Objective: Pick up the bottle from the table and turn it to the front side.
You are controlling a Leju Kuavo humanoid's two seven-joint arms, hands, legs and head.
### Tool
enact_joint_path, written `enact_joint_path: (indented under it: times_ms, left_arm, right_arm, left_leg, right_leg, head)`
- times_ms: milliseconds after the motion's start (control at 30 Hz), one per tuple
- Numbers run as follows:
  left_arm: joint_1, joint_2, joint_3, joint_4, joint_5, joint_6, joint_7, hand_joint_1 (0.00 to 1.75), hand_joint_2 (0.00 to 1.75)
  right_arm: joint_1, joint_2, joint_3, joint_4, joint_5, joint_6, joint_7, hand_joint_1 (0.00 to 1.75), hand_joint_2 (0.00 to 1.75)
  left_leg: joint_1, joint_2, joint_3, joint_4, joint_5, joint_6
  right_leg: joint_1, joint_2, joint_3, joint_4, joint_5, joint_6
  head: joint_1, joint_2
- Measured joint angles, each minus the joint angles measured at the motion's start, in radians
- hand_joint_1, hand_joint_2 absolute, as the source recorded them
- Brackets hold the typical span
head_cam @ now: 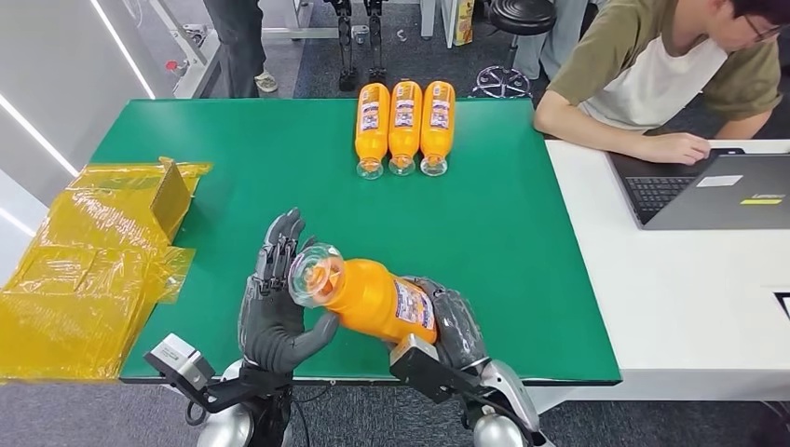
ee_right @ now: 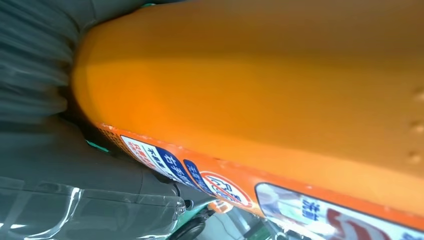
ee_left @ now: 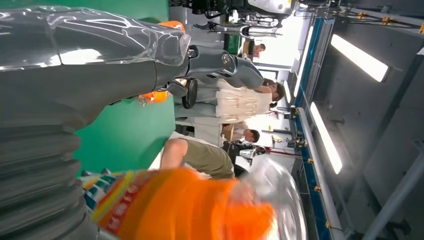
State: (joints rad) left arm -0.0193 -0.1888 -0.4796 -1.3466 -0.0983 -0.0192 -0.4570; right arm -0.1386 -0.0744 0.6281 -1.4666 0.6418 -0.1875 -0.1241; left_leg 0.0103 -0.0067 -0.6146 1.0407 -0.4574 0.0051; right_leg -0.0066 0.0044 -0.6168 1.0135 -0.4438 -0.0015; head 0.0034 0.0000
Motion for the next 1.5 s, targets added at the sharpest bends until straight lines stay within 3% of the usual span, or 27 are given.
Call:
enact_joint_path:
  times_ms: [300,433,500,667,800,833,1133,1500]
  left_arm:
    - [0.009,0.0,0.01,0.0,-0.027,-0.012,0.016,0.0,1.75]
    - [0.016,0.0,0.013,-0.001,-0.03,-0.017,0.016,1.67,1.75]
    - [0.019,0.0,0.014,-0.001,-0.031,-0.024,0.016,1.75,1.75]
    - [0.034,0.0,0.015,-0.009,-0.039,-0.043,0.016,1.75,1.75]
    - [0.041,-0.003,0.015,-0.015,-0.043,-0.048,0.016,1.75,1.75]
    - [0.042,-0.004,0.015,-0.016,-0.043,-0.048,0.016,1.75,1.75]
    - [0.034,-0.007,0.033,-0.016,-0.051,-0.017,0.005,1.75,1.75]
    - [0.016,0.007,0.086,-0.018,-0.056,0.124,0.006,1.75,1.75]
  right_arm:
    - [-0.046,-0.008,0.049,0.054,0.109,0.086,0.034,1.31,1.75]
    - [-0.064,-0.009,0.054,0.065,0.117,0.096,0.027,1.28,1.75]
    - [-0.07,-0.009,0.056,0.07,0.117,0.097,0.025,1.2,1.75]
    - [-0.077,-0.009,0.056,0.077,0.121,0.093,0.019,0.82,1.75]
    - [-0.074,-0.008,0.056,0.077,0.138,0.069,0.018,0.08,1.75]
    - [-0.072,-0.008,0.056,0.077,0.144,0.061,0.018,0.0,1.75]
    - [-0.033,-0.004,0.059,0.072,0.134,0.021,-0.016,0.0,1.75]
    - [-0.029,0.02,0.059,0.061,0.036,-0.024,-0.068,0.0,1.75]
  left_leg:
    - [0.0,0.0,0.0,0.0,0.0,0.0]
    - [0.0,0.0,0.0,0.0,0.0,0.0]
    - [0.0,0.0,0.0,0.0,0.0,0.0]
    - [0.0,0.0,0.0,0.0,0.0,0.0]
    - [0.0,0.0,0.0,0.0,0.0,0.0]
    - [0.0,0.0,0.0,0.0,0.0,0.0]
    - [0.0,0.0,0.0,0.0,0.0,0.0]
    - [0.0,0.0,0.0,0.0,0.0,0.0]
  right_leg:
    - [0.0,0.0,0.0,0.0,0.0,0.0]
    - [0.0,0.0,0.0,0.0,0.0,0.0]
    - [0.0,0.0,0.0,0.0,0.0,0.0]
    - [0.0,0.0,0.0,0.0,0.0,0.0]
    - [0.0,0.0,0.0,0.0,0.0,0.0]
    - [0.0,0.0,0.0,0.0,0.0,0.0]
    - [0.0,0.0,0.0,0.0,0.0,0.0]
    - [0.0,0.0,0.0,0.0,0.0,0.0]
  head:
    - [0.0,0.0]
    - [0.0,0.0]
    - [0.0,0.0]
    - [0.0,0.0]
    - [0.0,0.0]
    - [0.0,0.0]
    - [0.0,0.0]
    - [0.0,0.0]
